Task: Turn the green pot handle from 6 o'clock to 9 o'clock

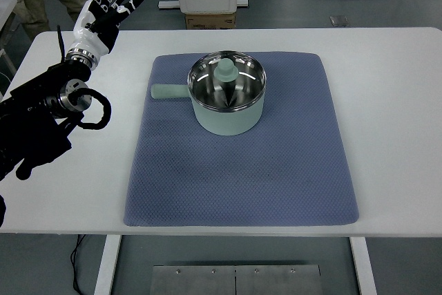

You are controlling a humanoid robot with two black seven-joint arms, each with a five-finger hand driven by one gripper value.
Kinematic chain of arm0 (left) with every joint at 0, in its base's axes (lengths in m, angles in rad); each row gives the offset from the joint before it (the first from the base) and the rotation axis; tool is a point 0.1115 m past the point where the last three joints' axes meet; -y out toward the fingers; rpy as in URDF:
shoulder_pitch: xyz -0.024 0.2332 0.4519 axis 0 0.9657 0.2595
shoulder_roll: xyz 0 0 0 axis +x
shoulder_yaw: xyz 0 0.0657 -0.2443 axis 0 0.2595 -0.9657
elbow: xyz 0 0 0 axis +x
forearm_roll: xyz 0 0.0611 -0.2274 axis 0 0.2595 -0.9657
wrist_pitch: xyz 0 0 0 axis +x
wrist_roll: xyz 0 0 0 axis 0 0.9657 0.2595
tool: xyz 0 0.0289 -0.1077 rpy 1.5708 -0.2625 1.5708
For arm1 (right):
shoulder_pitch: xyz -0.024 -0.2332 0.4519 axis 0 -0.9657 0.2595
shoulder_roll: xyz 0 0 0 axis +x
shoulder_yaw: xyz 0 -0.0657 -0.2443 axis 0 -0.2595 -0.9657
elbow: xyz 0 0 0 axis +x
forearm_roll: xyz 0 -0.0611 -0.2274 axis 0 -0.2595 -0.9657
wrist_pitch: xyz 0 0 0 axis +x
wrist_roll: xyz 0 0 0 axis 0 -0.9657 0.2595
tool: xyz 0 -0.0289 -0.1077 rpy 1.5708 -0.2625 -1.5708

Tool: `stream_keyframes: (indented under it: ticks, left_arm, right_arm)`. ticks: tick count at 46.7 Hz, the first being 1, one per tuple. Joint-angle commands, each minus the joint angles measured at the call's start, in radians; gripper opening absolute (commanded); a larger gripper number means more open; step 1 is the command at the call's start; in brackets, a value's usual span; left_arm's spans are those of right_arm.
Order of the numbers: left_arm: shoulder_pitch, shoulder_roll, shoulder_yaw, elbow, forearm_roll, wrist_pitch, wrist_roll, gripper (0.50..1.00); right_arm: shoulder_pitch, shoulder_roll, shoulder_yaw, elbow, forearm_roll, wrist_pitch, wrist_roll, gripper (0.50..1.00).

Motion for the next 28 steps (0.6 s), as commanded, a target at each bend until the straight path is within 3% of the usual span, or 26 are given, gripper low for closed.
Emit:
stream_keyframes:
  ticks: [1,28]
  left_arm:
    - [0.024,-0.002,-0.027,-0.001,0.0,-0.001,0.0,1.0]
    - [0.119,-0.051,-0.119,-0.003,0.0,-0.016,0.005,1.0]
  right_arm:
    - [0.001,0.0,0.0,0.0,0.0,0.0,0.0,1.0]
    - [-0.001,0.0,0.0,0.0,0.0,-0.001,0.0,1.0]
